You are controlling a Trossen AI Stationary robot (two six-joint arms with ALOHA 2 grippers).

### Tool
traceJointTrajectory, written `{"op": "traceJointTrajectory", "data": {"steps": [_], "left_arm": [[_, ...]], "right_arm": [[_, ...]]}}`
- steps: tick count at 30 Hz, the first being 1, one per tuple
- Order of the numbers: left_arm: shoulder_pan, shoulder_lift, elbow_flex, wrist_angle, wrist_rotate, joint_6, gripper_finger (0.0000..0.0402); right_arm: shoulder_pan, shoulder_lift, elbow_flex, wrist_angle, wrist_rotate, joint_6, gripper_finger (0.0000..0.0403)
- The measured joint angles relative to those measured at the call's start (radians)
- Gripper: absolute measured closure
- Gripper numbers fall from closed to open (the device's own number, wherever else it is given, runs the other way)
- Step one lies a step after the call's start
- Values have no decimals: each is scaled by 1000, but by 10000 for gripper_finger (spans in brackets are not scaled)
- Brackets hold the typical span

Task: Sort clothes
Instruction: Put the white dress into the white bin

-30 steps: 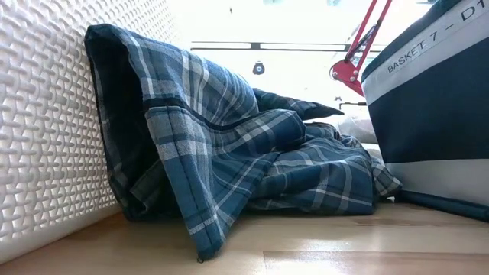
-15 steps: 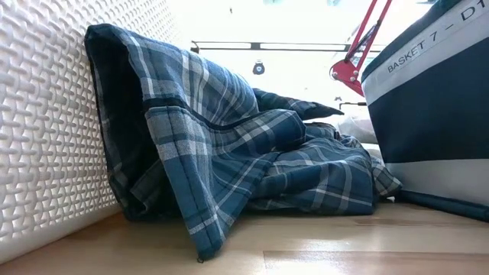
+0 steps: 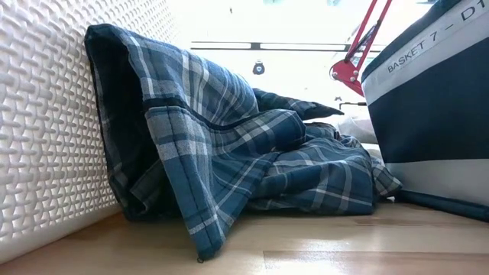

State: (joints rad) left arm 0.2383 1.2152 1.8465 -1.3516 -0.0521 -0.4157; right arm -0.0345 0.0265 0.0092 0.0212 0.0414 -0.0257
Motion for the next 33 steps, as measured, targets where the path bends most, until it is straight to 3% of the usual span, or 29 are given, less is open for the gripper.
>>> {"op": "traceJointTrajectory", "data": {"steps": [3,6,9,12,16,20,25,30,33], "left_arm": [[-109,-45,156,102,87,-36,400],[-245,-70,276,370,213,-21,401],[-364,-77,358,656,293,-1,401],[-438,-76,405,762,341,24,401],[-466,-70,409,606,320,-33,401],[-470,-26,406,289,296,-199,401],[-470,29,400,-258,44,-282,401],[-469,40,259,-49,-13,-174,401],[-468,51,240,-157,-62,-185,401]], "right_arm": [[0,0,0,0,0,0,224],[0,0,0,0,0,0,224],[0,0,0,0,0,0,224],[0,0,0,0,0,0,224],[0,0,0,0,0,0,224],[0,0,0,0,0,0,224],[0,0,0,0,0,0,224],[0,1,0,0,0,0,224],[0,1,0,0,0,0,224]]}}
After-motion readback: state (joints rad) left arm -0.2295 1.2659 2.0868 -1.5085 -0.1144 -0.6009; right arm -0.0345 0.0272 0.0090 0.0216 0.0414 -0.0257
